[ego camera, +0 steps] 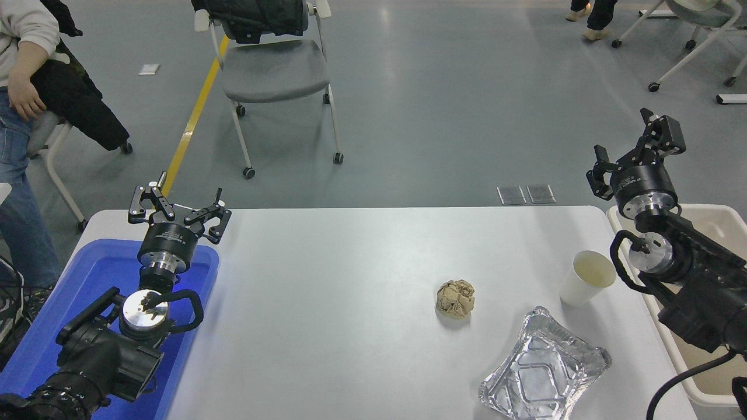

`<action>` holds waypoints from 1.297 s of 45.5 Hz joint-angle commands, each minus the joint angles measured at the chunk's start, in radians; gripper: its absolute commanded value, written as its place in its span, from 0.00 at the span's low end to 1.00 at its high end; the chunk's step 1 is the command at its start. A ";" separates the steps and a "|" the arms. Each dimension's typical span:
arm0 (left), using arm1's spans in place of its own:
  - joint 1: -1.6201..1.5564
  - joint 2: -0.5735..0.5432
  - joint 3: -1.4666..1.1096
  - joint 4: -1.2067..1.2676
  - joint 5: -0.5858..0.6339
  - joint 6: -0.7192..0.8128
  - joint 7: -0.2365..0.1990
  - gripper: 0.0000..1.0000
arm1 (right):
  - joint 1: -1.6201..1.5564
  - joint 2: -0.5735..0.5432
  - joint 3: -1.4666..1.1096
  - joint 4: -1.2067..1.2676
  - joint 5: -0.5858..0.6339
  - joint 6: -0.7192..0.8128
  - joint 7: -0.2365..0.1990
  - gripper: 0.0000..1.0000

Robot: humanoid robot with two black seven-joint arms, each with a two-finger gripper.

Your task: Pick up paper cup place in dustbin

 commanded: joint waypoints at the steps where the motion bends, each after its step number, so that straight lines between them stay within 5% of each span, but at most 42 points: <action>1: -0.001 0.000 0.000 0.000 0.000 0.000 0.000 0.99 | 0.002 -0.002 -0.001 -0.002 0.000 -0.001 0.000 1.00; 31: 0.001 0.000 0.000 0.000 0.000 0.000 0.000 0.99 | 0.000 -0.074 -0.014 0.030 0.003 0.001 -0.001 1.00; 59: -0.001 0.000 0.000 0.000 0.000 -0.001 0.000 0.99 | 0.388 -0.634 -0.603 0.348 -0.021 0.016 -0.009 1.00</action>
